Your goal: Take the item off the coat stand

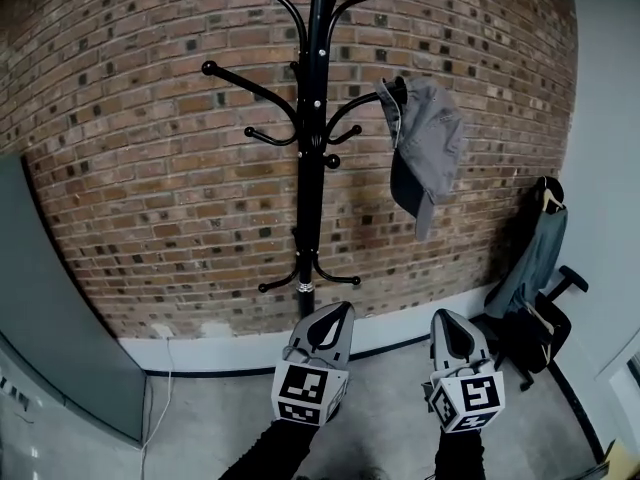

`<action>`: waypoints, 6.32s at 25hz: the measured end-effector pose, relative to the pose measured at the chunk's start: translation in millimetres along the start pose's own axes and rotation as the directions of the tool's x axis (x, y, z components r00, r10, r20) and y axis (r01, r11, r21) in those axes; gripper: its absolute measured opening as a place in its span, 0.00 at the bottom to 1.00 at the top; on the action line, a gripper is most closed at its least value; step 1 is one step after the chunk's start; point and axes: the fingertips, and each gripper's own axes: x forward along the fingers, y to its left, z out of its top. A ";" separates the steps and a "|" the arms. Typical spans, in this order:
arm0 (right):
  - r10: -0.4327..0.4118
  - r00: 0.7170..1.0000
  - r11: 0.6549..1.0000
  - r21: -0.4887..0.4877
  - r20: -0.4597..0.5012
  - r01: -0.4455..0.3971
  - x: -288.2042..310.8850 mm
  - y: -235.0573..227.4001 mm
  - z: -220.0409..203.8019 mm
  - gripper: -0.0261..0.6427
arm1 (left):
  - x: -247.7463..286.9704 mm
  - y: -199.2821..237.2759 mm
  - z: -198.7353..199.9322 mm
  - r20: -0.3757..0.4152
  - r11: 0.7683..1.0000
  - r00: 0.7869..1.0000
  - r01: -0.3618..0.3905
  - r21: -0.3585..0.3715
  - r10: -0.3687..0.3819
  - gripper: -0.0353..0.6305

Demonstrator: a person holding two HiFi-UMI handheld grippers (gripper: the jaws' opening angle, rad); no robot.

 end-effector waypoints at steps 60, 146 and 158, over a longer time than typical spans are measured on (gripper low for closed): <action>0.412 0.885 0.901 0.051 0.216 -0.431 99.9 -87.1 57.4 0.06 | 72.8 -1.8 15.7 -0.021 0.934 0.936 -0.349 0.082 0.352 0.06; 0.237 0.795 0.842 0.290 0.558 -0.455 104.6 -181.1 188.5 0.08 | 50.7 11.6 7.6 -0.023 0.943 0.944 -0.326 0.068 0.328 0.06; 0.230 0.768 0.850 0.261 0.598 -0.457 87.7 -178.6 210.6 0.08 | 50.8 6.3 8.9 -0.023 0.949 0.951 -0.306 0.070 0.308 0.06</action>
